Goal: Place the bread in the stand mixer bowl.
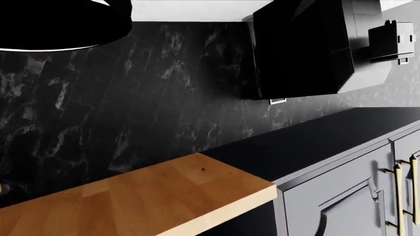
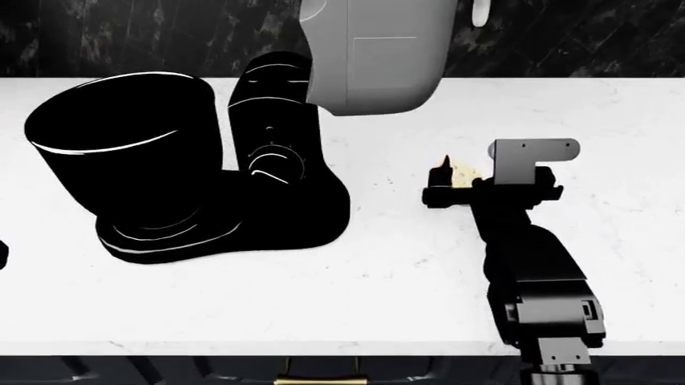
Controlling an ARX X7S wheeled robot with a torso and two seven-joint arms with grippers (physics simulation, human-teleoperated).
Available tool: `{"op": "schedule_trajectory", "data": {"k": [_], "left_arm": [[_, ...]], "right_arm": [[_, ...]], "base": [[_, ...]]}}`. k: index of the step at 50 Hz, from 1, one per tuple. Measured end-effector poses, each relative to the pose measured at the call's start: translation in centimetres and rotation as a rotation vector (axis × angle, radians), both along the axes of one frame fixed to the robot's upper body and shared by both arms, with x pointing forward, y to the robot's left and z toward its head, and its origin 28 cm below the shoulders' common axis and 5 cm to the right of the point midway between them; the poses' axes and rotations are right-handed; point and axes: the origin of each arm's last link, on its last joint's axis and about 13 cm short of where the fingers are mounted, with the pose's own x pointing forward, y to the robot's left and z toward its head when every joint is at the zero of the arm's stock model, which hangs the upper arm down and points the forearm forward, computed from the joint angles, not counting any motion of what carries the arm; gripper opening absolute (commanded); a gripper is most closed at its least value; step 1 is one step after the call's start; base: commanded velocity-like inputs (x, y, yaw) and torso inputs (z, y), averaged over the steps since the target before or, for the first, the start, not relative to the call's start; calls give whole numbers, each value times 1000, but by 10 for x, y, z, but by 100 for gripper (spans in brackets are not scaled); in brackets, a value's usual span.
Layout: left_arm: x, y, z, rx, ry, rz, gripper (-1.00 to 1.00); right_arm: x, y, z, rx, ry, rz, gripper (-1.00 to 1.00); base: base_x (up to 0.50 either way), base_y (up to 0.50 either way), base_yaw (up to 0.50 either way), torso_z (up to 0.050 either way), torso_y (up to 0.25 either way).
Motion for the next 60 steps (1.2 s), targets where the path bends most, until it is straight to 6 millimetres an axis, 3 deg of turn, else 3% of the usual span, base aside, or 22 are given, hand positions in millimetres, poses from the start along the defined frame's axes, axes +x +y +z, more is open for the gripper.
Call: {"op": "schedule_trajectory", "data": {"k": [30,53,54,60], "left_arm": [[0,0,-1,-5,6,3,100],[1,-1,-3,-25,14,-4,100],[1,-1,-3,-25,14,-4,100],[1,-1,-4,-25,18,-3,100]], "right_arm": [[-1,5,12,45,168,-14,100],[-2,5,35,-99,284,0,100],[-2,5,35,-100,287,2,-100],[-3,5,36,-101,304,22,-100]], "base": [[0,0,0,0,0],[0,0,0,-1,0],[0,0,0,0,0],[0,0,0,0,0]]}}
